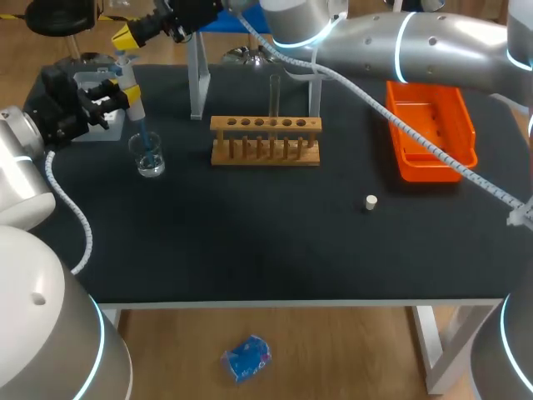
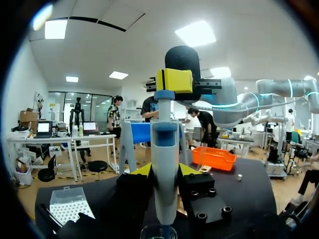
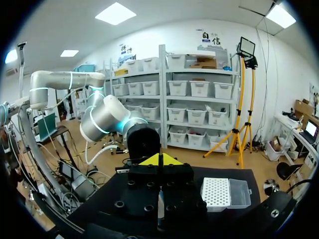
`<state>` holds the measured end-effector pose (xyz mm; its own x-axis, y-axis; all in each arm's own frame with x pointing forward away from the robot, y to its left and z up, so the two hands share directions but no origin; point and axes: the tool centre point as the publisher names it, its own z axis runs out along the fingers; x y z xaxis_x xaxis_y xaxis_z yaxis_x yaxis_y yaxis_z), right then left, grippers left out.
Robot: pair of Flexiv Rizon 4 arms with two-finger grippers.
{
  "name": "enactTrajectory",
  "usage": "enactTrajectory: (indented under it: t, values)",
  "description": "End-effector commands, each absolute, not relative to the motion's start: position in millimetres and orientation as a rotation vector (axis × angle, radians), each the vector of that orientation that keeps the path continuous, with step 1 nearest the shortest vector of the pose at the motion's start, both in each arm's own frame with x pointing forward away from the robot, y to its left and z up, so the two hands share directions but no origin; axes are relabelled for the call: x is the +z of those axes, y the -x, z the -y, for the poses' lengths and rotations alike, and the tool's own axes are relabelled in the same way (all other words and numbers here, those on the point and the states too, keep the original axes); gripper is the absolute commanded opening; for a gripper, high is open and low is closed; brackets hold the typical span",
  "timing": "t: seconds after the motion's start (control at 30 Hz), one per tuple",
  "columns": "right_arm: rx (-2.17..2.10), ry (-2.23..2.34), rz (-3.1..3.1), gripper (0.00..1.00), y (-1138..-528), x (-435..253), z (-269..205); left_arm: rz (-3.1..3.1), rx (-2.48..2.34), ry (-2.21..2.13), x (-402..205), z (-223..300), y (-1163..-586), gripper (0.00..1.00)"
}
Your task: Invert the test tube, pick up the pipette, mount the tip to pipette, aspirate from beaker and dispense into the tube, eject the tip, return the pipette, and cap with the stopper.
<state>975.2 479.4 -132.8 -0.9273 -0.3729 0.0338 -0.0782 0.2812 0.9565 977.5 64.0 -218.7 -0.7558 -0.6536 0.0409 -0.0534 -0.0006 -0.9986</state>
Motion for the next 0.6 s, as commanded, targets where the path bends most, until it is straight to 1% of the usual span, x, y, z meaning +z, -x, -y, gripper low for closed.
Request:
enactTrajectory:
  t: [0.03, 0.6]
  values:
    - [-1.691, -0.416, 2.297, 0.0, -976.2, -136.9, -478.8, -1.836, -1.809, 0.725, -217.6, -63.9, -978.0, 0.0]
    - [-1.689, -0.397, 2.288, 0.0, -972.7, -143.0, -477.8, -1.836, -1.809, 0.725, -217.6, -63.9, -978.0, 0.0]
